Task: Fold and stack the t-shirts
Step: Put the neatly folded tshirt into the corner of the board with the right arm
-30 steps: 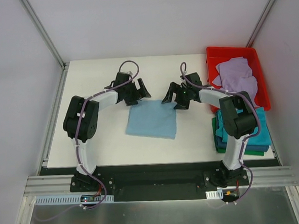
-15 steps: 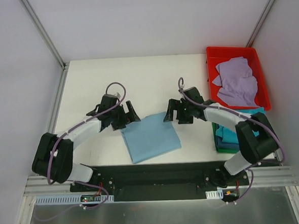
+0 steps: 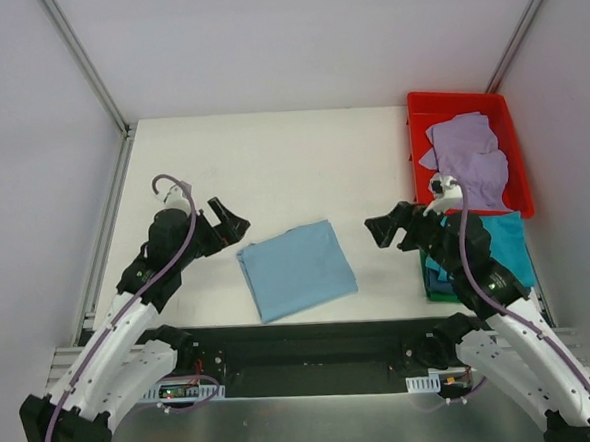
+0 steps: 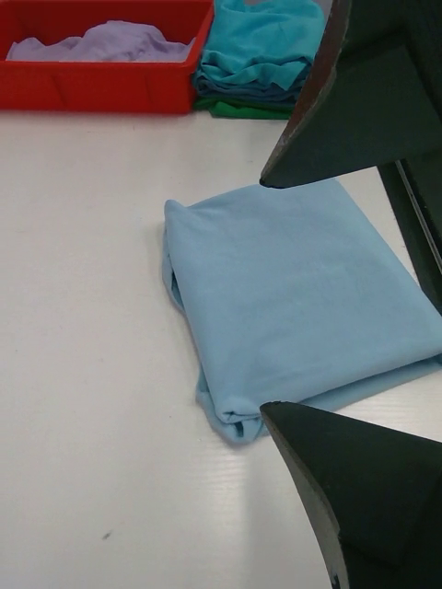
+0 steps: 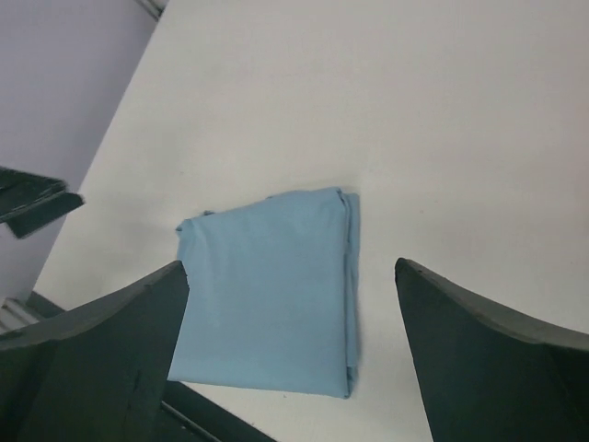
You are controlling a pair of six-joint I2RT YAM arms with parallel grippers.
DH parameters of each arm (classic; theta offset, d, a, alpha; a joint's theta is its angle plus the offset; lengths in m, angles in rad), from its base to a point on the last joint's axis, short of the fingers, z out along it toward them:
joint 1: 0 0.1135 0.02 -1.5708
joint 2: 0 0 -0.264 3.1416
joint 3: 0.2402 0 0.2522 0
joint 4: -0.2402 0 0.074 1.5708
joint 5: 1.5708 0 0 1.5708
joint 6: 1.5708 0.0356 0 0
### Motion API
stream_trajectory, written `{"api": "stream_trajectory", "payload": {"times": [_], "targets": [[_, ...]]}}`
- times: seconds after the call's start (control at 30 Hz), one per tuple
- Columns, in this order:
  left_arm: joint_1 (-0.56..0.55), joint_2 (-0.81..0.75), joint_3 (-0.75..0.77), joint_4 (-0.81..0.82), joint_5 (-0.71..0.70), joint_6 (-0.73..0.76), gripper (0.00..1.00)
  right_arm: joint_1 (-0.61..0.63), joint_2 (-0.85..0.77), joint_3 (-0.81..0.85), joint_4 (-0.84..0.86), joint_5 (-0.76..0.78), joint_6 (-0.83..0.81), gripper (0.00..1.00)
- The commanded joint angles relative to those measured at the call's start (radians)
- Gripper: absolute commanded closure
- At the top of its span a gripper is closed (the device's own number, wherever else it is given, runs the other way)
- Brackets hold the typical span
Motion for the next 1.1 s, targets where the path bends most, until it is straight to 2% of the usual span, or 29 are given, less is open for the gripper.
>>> {"api": "stream_trajectory", "payload": {"times": [0.0,0.07,0.2,0.33,0.53,0.67,0.87,0.9,1.07], "targets": [[-0.006,-0.150,-0.090,-0.121,-0.068,-0.073,0.01,-0.004,-0.035,-0.090,-0.025,0.073,-0.052,0.04],[-0.006,-0.213,-0.139,-0.138,-0.031,-0.096,0.01,-0.004,0.000,-0.068,-0.079,-0.007,-0.091,0.04],[-0.006,-0.268,-0.207,-0.184,-0.048,-0.116,0.01,-0.002,0.164,-0.025,-0.119,-0.081,-0.137,0.04],[-0.006,-0.235,-0.239,-0.187,-0.025,-0.133,0.01,0.021,0.368,0.043,-0.089,-0.113,-0.177,0.04],[-0.006,-0.146,-0.204,-0.176,-0.054,-0.102,0.01,0.075,0.716,0.203,-0.113,-0.101,-0.212,0.04],[-0.006,-0.138,-0.203,-0.152,-0.036,-0.084,0.01,0.102,0.885,0.286,-0.116,-0.101,-0.203,0.03],[-0.006,-0.176,-0.273,-0.107,-0.049,-0.105,0.01,0.177,1.048,0.360,-0.174,-0.038,-0.191,0.01],[-0.006,-0.187,-0.279,-0.107,-0.054,-0.105,0.01,0.188,1.063,0.367,-0.184,-0.023,-0.192,0.04],[-0.006,-0.211,-0.302,-0.107,-0.094,-0.109,0.01,0.246,1.121,0.372,-0.225,0.072,-0.139,0.05]]}}
